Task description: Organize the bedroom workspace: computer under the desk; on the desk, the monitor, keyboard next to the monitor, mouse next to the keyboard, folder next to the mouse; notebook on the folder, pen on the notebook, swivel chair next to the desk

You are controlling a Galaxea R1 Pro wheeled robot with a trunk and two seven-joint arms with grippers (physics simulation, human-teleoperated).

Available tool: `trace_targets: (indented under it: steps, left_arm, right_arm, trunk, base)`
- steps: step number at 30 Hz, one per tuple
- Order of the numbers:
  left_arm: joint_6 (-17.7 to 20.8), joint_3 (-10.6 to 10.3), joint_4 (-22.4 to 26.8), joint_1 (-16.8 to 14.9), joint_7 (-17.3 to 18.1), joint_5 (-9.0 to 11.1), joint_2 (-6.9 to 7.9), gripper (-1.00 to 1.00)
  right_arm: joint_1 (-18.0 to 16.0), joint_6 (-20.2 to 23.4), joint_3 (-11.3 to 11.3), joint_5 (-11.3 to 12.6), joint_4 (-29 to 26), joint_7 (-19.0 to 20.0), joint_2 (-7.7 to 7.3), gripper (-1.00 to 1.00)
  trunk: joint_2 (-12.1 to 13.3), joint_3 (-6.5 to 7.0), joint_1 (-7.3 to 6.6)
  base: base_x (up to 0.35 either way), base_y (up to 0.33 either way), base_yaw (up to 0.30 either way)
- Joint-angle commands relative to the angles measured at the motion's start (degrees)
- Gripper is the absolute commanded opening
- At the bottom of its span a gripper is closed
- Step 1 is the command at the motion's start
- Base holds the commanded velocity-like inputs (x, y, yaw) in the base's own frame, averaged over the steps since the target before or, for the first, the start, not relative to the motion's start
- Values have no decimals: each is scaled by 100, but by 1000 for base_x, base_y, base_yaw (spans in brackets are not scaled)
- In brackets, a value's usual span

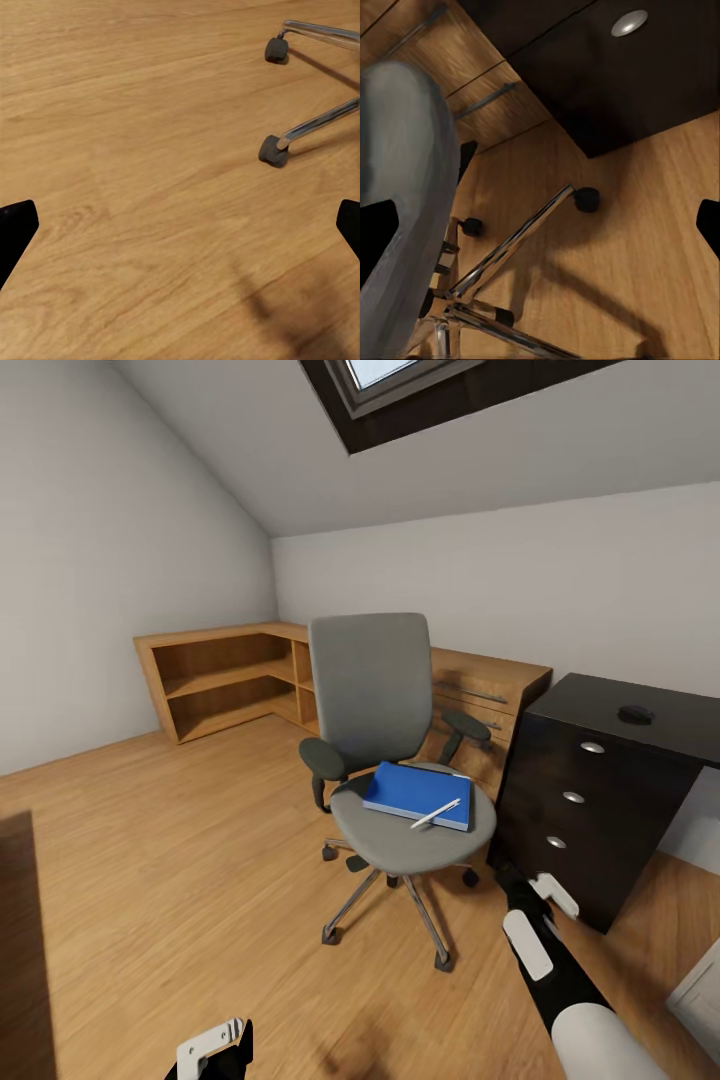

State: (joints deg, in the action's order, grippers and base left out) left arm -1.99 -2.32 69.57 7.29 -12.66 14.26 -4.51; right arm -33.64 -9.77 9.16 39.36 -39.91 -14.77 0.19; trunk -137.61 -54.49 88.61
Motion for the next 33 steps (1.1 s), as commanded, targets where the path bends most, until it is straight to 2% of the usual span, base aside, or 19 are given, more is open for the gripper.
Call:
trace_targets:
  steps: [1,5,6,14,26,31,33]
  left_arm:
    - [-21,-14,4,0,-28,60,3,100]
    - [-21,-14,4,0,-27,60,3,100]
    - [-21,-14,4,0,-28,60,3,100]
    - [-21,-14,4,0,-26,60,3,100]
    - [-21,-21,-29,0,-27,60,3,100]
    - [-21,-23,-38,0,-26,60,3,100]
    - [-21,-23,-39,0,-26,60,3,100]
  right_arm:
    - [19,-24,3,62,-1,227,1,100]
    - [66,-10,6,69,5,588,-1,100]
    - [79,115,6,80,13,683,0,100]
    - [86,422,5,86,49,733,32,100]
    - [86,432,-4,77,131,762,107,100]
    - [90,430,-3,67,154,1181,154,100]
    - [97,427,-2,62,220,1468,157,100]
  trunk:
    - [-2,-4,-1]
    - [-2,-4,-1]
    - [-2,-4,-1]
    - [-2,-4,-1]
    - [-2,-4,-1]
    - [-2,-4,-1]
    - [-2,-4,-1]
  base:
    - [0,0,0]
    - [0,0,0]
    - [0,0,0]
    - [0,0,0]
    - [0,0,0]
    - [0,0,0]
    - [0,0,0]
